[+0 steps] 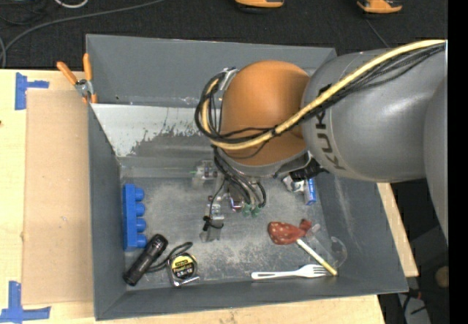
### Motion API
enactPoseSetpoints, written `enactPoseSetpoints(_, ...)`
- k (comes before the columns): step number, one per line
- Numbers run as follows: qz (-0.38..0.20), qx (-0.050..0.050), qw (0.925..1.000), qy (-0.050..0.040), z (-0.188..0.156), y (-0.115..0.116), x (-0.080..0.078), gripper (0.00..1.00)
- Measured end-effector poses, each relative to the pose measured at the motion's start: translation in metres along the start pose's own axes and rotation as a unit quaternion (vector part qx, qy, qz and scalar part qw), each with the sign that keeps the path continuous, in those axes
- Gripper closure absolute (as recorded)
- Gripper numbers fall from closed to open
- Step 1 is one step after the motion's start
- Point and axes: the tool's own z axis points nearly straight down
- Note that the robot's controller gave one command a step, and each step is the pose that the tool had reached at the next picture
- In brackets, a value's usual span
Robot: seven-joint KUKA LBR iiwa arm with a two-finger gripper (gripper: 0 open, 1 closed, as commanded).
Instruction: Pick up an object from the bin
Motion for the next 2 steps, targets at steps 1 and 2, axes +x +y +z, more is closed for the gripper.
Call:
enactPoseSetpoints(1,0.002,-0.001,1.0000,-0.0041,-0.005,-0.001,-0.002,0.00)
enactPoseSetpoints(2,0.007,0.000,1.0000,-0.0025,0.023,0.052,0.007,0.00)
